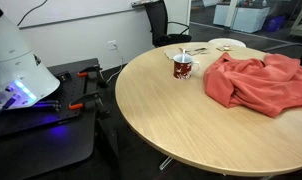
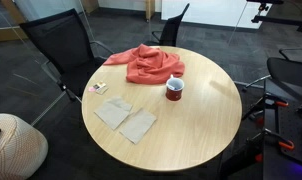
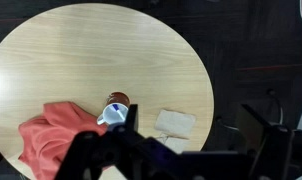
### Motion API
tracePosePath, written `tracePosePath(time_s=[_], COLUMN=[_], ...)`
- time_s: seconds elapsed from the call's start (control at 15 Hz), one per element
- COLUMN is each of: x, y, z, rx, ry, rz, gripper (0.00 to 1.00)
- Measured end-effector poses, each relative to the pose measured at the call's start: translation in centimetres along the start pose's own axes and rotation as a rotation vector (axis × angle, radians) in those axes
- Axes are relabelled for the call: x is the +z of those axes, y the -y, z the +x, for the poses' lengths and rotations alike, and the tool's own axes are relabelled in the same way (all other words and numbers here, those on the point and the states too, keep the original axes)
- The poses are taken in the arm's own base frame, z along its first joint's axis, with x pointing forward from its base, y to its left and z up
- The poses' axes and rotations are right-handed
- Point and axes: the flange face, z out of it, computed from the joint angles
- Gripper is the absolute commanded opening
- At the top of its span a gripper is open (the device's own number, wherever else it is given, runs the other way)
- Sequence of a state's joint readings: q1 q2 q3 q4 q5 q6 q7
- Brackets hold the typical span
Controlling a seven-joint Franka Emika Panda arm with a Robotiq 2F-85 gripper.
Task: Take the blue pen out of the maroon mug
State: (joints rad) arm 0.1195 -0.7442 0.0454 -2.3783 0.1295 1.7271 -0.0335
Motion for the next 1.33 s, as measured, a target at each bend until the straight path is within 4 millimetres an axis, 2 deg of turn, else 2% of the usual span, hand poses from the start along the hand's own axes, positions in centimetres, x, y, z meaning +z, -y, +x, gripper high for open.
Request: tracePosePath(time_s=[0.67, 0.87, 1.07, 1.33], x=[0.0, 0.2, 1.1, 3.0], y=[0.0, -0.5, -2.3, -6.4], z=[0.0, 0.4, 1.6, 4.0], rx=[-0.003, -0.057, -0.146, -0.267], ry=[0.000, -0.004, -0.001, -0.026], rz=[-0.001, -0.020, -0.045, -0.035], gripper=[1.00, 1.00, 1.00, 1.00])
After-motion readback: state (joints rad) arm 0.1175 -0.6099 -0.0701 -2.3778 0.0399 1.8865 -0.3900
